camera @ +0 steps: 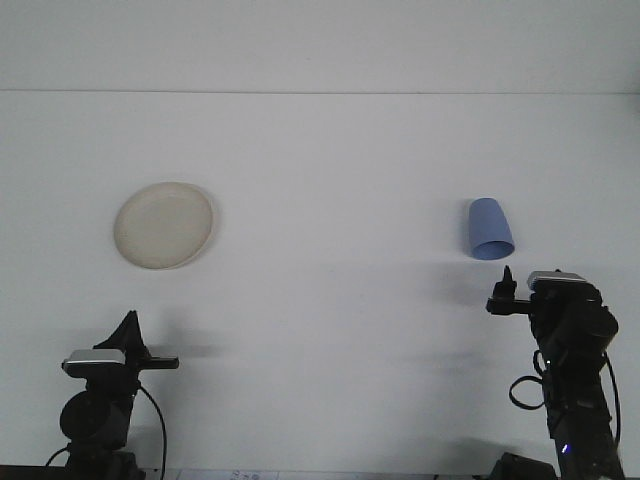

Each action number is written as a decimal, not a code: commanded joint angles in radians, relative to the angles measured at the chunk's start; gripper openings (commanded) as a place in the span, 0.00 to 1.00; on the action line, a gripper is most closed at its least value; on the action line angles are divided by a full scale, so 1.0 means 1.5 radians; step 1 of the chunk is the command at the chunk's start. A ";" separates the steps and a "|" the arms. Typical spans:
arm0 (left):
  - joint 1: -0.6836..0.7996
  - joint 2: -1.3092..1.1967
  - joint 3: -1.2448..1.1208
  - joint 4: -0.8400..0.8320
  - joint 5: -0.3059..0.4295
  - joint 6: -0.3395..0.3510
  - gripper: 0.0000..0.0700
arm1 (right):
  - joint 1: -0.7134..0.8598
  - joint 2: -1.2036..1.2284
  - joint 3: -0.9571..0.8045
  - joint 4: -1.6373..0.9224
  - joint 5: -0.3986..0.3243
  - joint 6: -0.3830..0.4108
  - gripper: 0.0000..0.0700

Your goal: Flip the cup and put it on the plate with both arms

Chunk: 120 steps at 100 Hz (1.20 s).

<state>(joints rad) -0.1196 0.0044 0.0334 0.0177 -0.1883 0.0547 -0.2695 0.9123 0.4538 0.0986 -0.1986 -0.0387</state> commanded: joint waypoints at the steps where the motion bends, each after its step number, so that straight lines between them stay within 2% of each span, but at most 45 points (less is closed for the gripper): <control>1: 0.001 -0.001 -0.013 0.009 -0.003 0.006 0.02 | -0.011 0.042 0.007 0.035 -0.025 0.009 0.84; 33: 0.001 -0.001 -0.013 0.009 -0.003 0.006 0.02 | -0.022 0.216 0.017 0.181 -0.030 0.008 0.83; 110: 0.001 -0.001 -0.013 0.009 -0.003 0.006 0.02 | -0.016 0.542 0.157 0.398 -0.045 -0.005 0.77; 116: 0.001 -0.001 -0.013 0.009 -0.003 0.006 0.02 | -0.013 0.553 0.159 0.421 -0.045 -0.005 0.74; 120: 0.001 -0.001 -0.013 0.009 -0.003 0.006 0.02 | -0.010 0.559 0.160 0.438 -0.045 -0.005 0.67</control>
<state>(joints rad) -0.1196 0.0044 0.0334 0.0177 -0.1883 0.0551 -0.2913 1.7226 0.6773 0.7101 -0.2623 -0.0406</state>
